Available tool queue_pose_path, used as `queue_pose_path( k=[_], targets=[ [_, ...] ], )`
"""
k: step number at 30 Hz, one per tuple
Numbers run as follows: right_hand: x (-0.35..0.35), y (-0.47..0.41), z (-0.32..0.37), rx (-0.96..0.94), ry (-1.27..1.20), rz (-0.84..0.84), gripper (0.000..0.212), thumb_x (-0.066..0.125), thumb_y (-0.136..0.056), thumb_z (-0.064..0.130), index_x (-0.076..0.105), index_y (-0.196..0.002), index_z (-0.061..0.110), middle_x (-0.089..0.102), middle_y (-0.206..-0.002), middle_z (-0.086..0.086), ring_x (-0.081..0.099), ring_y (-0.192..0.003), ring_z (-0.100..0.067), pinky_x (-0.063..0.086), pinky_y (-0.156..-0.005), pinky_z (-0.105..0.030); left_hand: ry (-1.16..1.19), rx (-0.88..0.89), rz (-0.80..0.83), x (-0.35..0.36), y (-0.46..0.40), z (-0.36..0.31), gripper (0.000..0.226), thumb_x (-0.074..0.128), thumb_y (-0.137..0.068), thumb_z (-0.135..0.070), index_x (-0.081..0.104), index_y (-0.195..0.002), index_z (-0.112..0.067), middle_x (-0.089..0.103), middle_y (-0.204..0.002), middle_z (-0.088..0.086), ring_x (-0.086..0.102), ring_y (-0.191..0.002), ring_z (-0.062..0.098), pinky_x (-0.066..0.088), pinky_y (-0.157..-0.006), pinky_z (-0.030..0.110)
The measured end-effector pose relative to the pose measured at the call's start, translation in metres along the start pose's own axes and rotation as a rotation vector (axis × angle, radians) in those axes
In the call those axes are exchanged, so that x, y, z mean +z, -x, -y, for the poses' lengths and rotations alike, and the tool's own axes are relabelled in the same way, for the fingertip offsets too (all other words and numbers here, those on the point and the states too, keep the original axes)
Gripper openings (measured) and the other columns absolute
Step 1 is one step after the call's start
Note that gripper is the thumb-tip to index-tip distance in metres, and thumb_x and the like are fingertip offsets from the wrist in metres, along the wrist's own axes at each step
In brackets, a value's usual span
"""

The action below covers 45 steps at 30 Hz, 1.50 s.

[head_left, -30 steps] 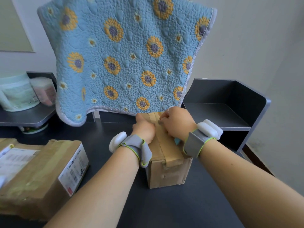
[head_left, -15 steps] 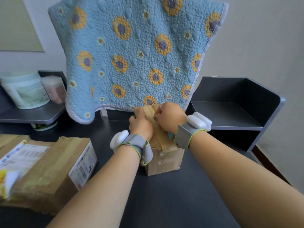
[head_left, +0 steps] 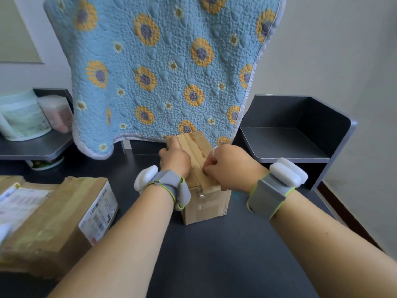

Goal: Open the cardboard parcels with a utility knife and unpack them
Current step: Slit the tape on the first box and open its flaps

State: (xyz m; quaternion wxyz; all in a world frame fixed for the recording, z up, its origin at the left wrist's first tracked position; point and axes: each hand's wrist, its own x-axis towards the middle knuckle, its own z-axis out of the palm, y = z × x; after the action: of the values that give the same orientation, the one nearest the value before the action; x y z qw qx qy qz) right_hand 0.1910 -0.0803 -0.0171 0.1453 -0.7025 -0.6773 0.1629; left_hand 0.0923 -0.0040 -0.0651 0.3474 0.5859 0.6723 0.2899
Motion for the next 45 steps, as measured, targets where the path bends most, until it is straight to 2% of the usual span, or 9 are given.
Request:
queue_pose_path(
  k=[5, 9, 12, 16, 23, 31, 36, 41, 45],
  targets=[
    [0.000, -0.001, -0.003, -0.061, -0.004, -0.006, 0.028, 0.042, -0.091, 0.009, 0.068, -0.099, 0.004, 0.070, -0.096, -0.016, 0.059, -0.069, -0.029, 0.055, -0.082, -0.038, 0.002, -0.056, -0.047, -0.001, 0.005, 0.001, 0.053, 0.021, -0.098, -0.013, 0.005, -0.148, -0.018, 0.014, -0.151, 0.020, 0.031, -0.132, 0.038, 0.027, -0.107, 0.042],
    [-0.003, -0.012, -0.002, -0.145, 0.010, 0.003, 0.027, 0.045, -0.091, 0.008, 0.070, -0.101, 0.010, 0.062, -0.081, -0.006, 0.043, -0.049, -0.010, 0.050, -0.071, -0.029, -0.141, 0.122, -0.226, 0.001, 0.011, 0.005, 0.051, 0.025, -0.096, -0.008, 0.021, -0.145, -0.024, -0.001, -0.158, 0.004, -0.002, -0.145, 0.025, 0.002, -0.117, 0.049],
    [-0.004, -0.014, -0.002, -0.185, 0.009, -0.004, 0.027, 0.046, -0.091, 0.009, 0.071, -0.101, 0.008, 0.055, -0.073, -0.003, 0.041, -0.047, -0.008, 0.046, -0.061, -0.028, -0.419, 0.301, -0.100, -0.002, 0.005, 0.005, 0.054, 0.027, -0.094, -0.006, 0.032, -0.139, -0.033, 0.008, -0.158, -0.008, -0.009, -0.145, 0.021, -0.006, -0.109, 0.063],
    [-0.002, -0.008, -0.010, -0.174, -0.045, -0.026, 0.026, 0.047, -0.090, 0.010, 0.072, -0.099, 0.009, 0.056, -0.068, 0.000, 0.041, -0.046, -0.005, 0.047, -0.064, -0.026, -0.537, 0.239, -0.028, -0.002, -0.003, 0.001, 0.052, 0.027, -0.095, -0.007, 0.025, -0.144, -0.026, 0.009, -0.158, -0.004, -0.003, -0.145, 0.027, 0.004, -0.114, 0.059],
    [-0.007, 0.001, -0.027, -0.099, -0.158, 0.008, 0.020, 0.053, -0.087, 0.010, 0.070, -0.078, 0.016, 0.053, -0.048, 0.004, 0.048, -0.039, -0.010, 0.040, -0.034, -0.009, -0.633, 0.114, 0.046, -0.001, -0.009, -0.004, 0.055, 0.028, -0.095, -0.016, 0.015, -0.147, -0.031, 0.004, -0.159, -0.002, -0.003, -0.145, 0.025, 0.002, -0.113, 0.057],
    [-0.003, -0.001, -0.034, -0.138, -0.212, -0.035, 0.012, 0.057, -0.088, 0.016, 0.069, -0.090, 0.015, 0.052, -0.054, 0.007, 0.048, -0.036, -0.002, 0.035, -0.035, -0.005, -0.763, 0.246, -0.154, -0.005, 0.007, 0.001, 0.039, 0.031, -0.092, -0.013, 0.045, -0.128, -0.016, 0.040, -0.141, 0.007, 0.030, -0.132, 0.031, 0.020, -0.108, 0.055],
    [0.003, -0.008, -0.035, -0.175, -0.195, -0.082, 0.018, 0.052, -0.090, 0.014, 0.068, -0.098, 0.017, 0.047, -0.059, 0.015, 0.046, -0.048, -0.002, 0.035, -0.043, -0.008, -1.026, 0.304, -0.148, -0.024, 0.005, 0.010, 0.044, 0.019, -0.094, -0.036, 0.029, -0.137, -0.032, 0.031, -0.144, 0.009, 0.024, -0.131, 0.036, 0.018, -0.103, 0.058],
    [0.002, -0.005, -0.040, -0.217, -0.150, -0.080, 0.017, 0.054, -0.090, 0.018, 0.069, -0.098, 0.017, 0.052, -0.069, 0.012, 0.046, -0.056, -0.004, 0.035, -0.053, -0.017, -0.839, 0.318, -0.040, -0.020, 0.002, 0.013, 0.047, 0.019, -0.096, -0.034, 0.021, -0.142, -0.040, 0.009, -0.158, -0.003, -0.002, -0.145, 0.027, 0.000, -0.110, 0.062],
    [-0.006, -0.002, -0.042, -0.242, -0.079, -0.090, 0.019, 0.054, -0.090, 0.017, 0.071, -0.097, 0.018, 0.058, -0.088, 0.008, 0.049, -0.079, -0.006, 0.034, -0.069, -0.016, -0.765, 0.308, -0.029, -0.015, -0.003, 0.012, 0.047, 0.020, -0.097, -0.033, 0.022, -0.144, -0.032, 0.012, -0.157, 0.002, 0.003, -0.144, 0.032, 0.005, -0.115, 0.053]
  ],
)
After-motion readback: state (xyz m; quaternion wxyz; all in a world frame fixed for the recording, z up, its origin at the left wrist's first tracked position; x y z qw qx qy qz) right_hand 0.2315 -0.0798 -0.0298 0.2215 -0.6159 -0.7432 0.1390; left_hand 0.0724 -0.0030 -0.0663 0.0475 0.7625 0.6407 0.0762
